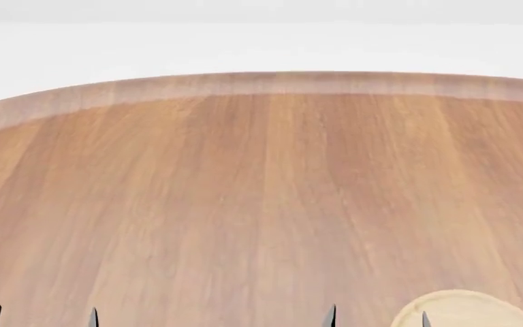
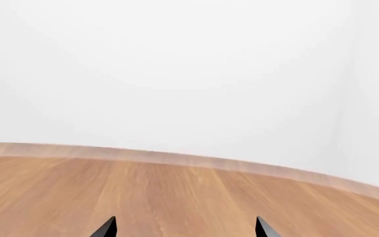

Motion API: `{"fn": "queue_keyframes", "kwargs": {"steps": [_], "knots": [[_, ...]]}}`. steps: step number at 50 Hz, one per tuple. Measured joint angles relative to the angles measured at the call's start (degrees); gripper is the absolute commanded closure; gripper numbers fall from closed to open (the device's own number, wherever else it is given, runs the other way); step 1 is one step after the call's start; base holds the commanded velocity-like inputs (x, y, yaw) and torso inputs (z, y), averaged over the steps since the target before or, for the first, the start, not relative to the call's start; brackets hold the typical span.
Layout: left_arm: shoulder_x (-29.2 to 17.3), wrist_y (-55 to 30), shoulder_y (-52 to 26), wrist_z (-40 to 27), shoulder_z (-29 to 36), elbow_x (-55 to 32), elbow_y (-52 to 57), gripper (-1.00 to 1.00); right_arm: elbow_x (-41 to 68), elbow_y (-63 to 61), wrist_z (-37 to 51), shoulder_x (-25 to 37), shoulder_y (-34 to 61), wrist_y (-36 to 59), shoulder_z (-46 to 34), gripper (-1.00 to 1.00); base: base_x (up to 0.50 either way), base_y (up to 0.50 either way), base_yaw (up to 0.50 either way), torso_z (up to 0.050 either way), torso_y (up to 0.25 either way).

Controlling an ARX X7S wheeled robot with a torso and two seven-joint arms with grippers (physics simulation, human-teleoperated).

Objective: Put the chocolate pudding to the left of the plate.

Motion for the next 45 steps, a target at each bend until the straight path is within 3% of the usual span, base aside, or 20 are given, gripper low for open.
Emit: {"fn": "queue_keyframes", "kwargs": {"steps": [14,23,33,39,45], "knots": [[-0.3,0.0,-0.1,-0.3,0.4,-0.1,0.0,-1.0,-2.2,-0.8,1.3,0.7,0.0,0.5,-0.5,-1.0,0.06,0.0,0.0,0.0,0.0],[-0.4,0.2,-0.3,-0.5,0.5,-0.3,-0.3,-1.0,-4.3,-14.0,-3.0,6.3,0.0,12.2,3.4,-1.0,0.0,0.0,0.0,0.0,0.001],[-0.5,0.0,-0.9,-0.8,0.5,-0.4,-1.1,-1.0,7.2,-31.2,-22.4,24.2,7.1,32.1,15.8,-1.0,0.0,0.0,0.0,0.0,0.0],[-0.5,0.1,-1.2,-1.0,0.7,-0.4,-1.8,-1.0,15.7,-32.8,-38.5,35.4,10.8,33.8,21.1,-1.0,0.0,0.0,0.0,0.0,0.0],[-0.5,0.0,-1.5,-1.1,1.0,-0.4,-2.3,-1.0,20.7,-29.7,-52.1,43.7,17.4,34.8,18.1,-1.0,0.0,0.0,0.0,0.0,0.0]]}}
